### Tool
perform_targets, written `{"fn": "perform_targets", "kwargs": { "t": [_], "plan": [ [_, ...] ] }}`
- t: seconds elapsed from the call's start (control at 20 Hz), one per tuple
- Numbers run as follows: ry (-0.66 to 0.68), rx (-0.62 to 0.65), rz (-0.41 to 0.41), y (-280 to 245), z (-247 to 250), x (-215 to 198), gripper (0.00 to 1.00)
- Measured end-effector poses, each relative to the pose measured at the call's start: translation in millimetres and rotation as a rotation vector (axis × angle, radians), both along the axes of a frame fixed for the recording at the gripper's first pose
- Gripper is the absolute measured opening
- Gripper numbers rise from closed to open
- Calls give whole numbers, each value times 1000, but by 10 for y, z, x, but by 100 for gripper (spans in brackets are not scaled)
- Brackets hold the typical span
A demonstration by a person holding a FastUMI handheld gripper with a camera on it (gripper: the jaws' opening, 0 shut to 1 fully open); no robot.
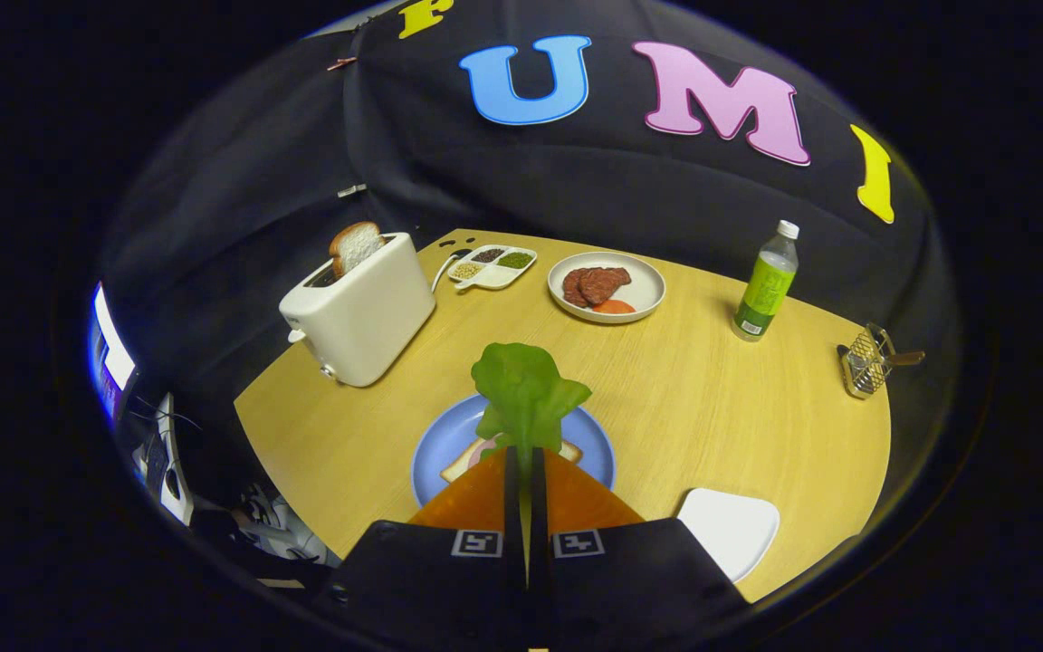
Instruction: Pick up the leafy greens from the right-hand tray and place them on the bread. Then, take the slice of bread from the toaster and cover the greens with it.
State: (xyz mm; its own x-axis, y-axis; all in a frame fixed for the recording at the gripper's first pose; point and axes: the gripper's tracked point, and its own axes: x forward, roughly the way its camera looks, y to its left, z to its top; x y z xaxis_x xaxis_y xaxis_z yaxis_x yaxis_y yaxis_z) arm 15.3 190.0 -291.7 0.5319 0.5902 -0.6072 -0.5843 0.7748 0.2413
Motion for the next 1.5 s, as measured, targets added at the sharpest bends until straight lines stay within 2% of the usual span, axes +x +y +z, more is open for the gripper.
{"fn": "perform_targets", "kwargs": {
  "t": [0.2,0.3,0.4,0.5,0.7,0.9,1.2,1.5],
  "plan": [
    [-6,-27,11,142,-79,59,6],
    [8,-29,5,179,-118,70,13],
    [-3,-29,-19,164,-102,123,42],
    [-15,-18,-38,148,-48,158,62],
    [-48,3,-71,118,174,210,61],
    [-138,45,-81,279,716,298,61],
    [-268,115,-6,933,1589,322,61],
    [-315,164,59,1834,1976,428,62]
  ]
}}
